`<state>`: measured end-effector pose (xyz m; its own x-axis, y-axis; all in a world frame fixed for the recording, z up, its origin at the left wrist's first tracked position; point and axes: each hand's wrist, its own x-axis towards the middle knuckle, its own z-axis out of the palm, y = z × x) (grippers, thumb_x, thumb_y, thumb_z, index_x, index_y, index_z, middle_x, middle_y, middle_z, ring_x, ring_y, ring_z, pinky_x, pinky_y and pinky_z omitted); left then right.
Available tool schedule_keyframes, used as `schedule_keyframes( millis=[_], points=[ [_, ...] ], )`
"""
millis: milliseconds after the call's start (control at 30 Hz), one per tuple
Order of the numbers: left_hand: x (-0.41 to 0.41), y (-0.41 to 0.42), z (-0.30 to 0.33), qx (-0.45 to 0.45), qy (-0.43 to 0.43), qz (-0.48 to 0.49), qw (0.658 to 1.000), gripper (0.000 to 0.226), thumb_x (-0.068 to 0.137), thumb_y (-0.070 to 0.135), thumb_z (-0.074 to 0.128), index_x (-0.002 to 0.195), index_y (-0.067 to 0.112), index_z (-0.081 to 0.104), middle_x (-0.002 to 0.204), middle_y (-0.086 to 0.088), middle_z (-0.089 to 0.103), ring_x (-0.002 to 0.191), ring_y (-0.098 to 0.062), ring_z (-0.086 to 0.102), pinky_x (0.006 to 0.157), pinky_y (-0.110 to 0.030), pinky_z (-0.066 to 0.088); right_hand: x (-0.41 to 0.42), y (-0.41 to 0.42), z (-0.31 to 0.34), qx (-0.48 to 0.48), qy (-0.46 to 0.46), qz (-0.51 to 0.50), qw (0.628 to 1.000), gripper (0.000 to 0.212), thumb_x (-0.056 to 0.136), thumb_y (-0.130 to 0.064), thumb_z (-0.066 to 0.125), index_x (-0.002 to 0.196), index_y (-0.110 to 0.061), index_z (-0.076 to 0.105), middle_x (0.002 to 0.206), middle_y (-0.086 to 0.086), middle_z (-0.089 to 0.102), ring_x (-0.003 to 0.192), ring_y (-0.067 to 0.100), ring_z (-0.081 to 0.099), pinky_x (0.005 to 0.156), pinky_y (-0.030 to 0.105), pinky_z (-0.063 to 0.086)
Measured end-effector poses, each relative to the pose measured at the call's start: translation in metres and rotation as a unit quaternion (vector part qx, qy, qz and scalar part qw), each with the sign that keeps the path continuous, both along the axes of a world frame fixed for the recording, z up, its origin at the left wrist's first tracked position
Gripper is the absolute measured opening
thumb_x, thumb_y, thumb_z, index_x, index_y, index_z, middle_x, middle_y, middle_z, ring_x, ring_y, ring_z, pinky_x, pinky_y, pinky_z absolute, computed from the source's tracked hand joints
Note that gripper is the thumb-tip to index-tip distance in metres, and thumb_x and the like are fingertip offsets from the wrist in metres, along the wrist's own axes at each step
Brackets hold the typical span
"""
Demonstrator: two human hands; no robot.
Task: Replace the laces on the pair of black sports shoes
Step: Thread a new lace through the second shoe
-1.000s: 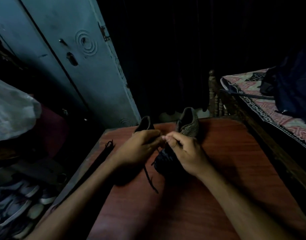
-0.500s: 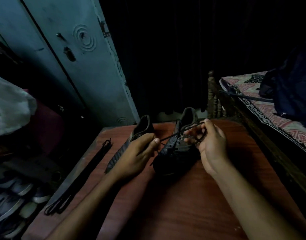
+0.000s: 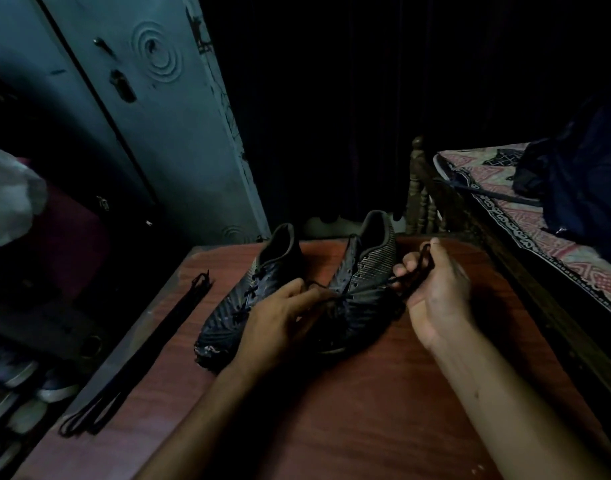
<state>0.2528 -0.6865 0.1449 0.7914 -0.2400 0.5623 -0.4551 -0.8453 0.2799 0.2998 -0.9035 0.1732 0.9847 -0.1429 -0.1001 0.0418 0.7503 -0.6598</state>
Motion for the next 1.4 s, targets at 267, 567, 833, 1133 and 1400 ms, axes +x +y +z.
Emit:
schedule_keyframes(
  millis=[267, 567, 833, 1133, 1400],
  points=[
    [0.017, -0.012, 0.005, 0.023, 0.015, 0.095, 0.995, 0.034, 0.097, 0.056, 0.048, 0.122, 0.037, 0.064, 0.112, 0.007, 0.051, 0.089, -0.013, 0.056, 0.061, -0.033, 0.051, -0.001, -0.001, -0.004, -0.124, -0.034, 0.002, 0.992, 0.034, 0.107, -0.032, 0.042, 0.076, -0.021, 0.046, 0.051, -0.005, 0.027, 0.037, 0.007, 0.022, 0.037, 0.016, 0.019],
    [0.024, -0.006, -0.005, -0.094, -0.071, 0.087, 0.989, 0.018, 0.099, 0.024, 0.065, 0.115, 0.018, 0.073, 0.103, 0.003, 0.068, 0.085, -0.013, 0.066, 0.068, -0.035, 0.055, -0.003, 0.008, -0.024, -0.586, -0.153, 0.023, 0.795, 0.017, 0.094, -0.025, 0.066, 0.078, -0.024, 0.066, 0.070, -0.013, 0.067, 0.068, 0.001, 0.064, 0.063, 0.017, 0.048],
    [0.029, -0.006, -0.009, -0.243, -0.007, 0.041, 0.969, 0.015, 0.091, 0.006, 0.072, 0.094, 0.021, 0.070, 0.087, 0.017, 0.070, 0.081, 0.000, 0.066, 0.069, -0.012, 0.046, -0.009, 0.009, -0.021, -0.628, -0.175, 0.103, 0.751, 0.010, 0.087, -0.014, 0.074, 0.087, -0.024, 0.071, 0.068, 0.000, 0.069, 0.068, 0.013, 0.068, 0.070, 0.008, 0.048],
    [0.032, -0.006, -0.015, -0.244, 0.054, 0.043, 0.967, 0.019, 0.090, 0.004, 0.071, 0.089, 0.022, 0.064, 0.088, 0.011, 0.064, 0.083, -0.007, 0.062, 0.073, -0.037, 0.052, 0.012, 0.009, -0.016, -0.709, -0.172, 0.010, 0.684, 0.010, 0.086, -0.021, 0.074, 0.078, -0.025, 0.070, 0.066, -0.008, 0.065, 0.057, 0.008, 0.057, 0.052, 0.023, 0.043],
    [0.054, -0.019, 0.006, -0.258, 0.142, 0.034, 0.955, 0.021, 0.080, 0.004, 0.069, 0.081, 0.024, 0.062, 0.071, 0.011, 0.066, 0.064, -0.001, 0.062, 0.058, -0.026, 0.049, 0.036, 0.011, -0.020, -0.769, -0.202, 0.039, 0.605, 0.016, 0.078, -0.027, 0.080, 0.075, -0.028, 0.064, 0.061, -0.013, 0.063, 0.062, 0.002, 0.062, 0.059, 0.019, 0.047]
  ],
)
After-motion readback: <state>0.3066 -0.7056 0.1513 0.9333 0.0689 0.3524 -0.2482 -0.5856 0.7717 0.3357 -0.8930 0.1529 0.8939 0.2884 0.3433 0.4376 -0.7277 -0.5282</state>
